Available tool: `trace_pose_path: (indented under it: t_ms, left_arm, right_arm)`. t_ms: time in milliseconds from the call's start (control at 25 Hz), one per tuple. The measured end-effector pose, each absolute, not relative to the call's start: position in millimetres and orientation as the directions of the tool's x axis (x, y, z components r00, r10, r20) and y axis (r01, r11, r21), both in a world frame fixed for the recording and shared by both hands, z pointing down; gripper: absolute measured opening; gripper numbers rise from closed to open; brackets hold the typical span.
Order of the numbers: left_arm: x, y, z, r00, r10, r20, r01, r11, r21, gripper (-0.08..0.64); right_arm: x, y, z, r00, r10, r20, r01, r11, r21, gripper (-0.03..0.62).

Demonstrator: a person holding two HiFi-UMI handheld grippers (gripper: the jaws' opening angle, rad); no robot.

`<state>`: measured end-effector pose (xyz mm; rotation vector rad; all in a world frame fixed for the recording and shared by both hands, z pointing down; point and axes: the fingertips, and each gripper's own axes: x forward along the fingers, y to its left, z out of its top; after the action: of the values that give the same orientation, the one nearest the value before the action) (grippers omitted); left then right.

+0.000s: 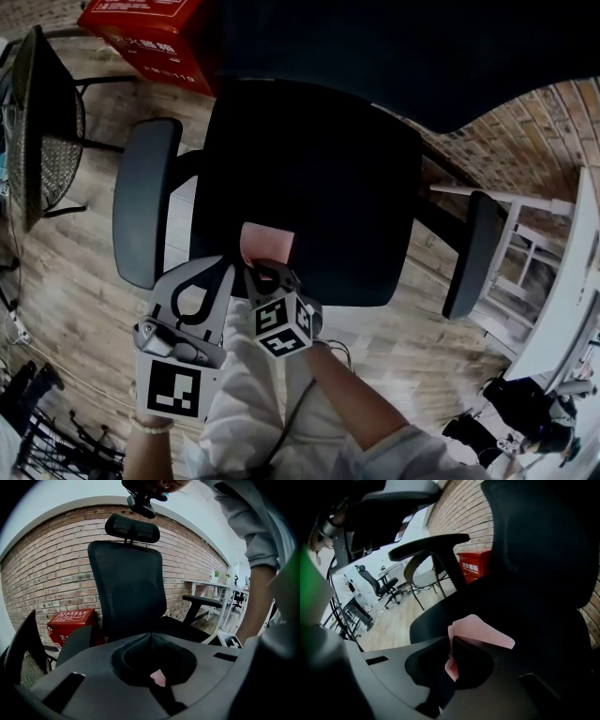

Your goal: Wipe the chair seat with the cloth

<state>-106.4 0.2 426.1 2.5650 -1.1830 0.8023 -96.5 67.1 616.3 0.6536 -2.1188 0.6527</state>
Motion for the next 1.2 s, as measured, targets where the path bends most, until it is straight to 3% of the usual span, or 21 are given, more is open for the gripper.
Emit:
trace_pose_path:
  t_ms: [280, 480, 1200]
  left_arm:
    - [-113.6, -2.3, 426.2, 0.526, -0.644, 0.556, -0.756, -0.653, -0.041, 0.018]
    - [-114.3, -2.2, 428.6, 0.524, -0.643, 0.559, -0.754, -0.655, -0.046, 0.018]
    - [-64.4, -2.7, 425.4, 0.586, -0.604, 0.541, -0.695, -0.718, -0.049, 0.018]
  right_arm:
    - [-147.1, 86.9, 606.5, -0.614, -0.153, 0.774, -0.543, 0.794, -0.273, 0.049]
    - [-145.9, 93.5, 612.0, -0.606, -0.141, 0.783, -0.541, 0.795, -0.275, 0.049]
    - [49.7, 125.3, 640.6, -0.338, -0.195, 0.921, -0.729, 0.674, -0.125, 0.049]
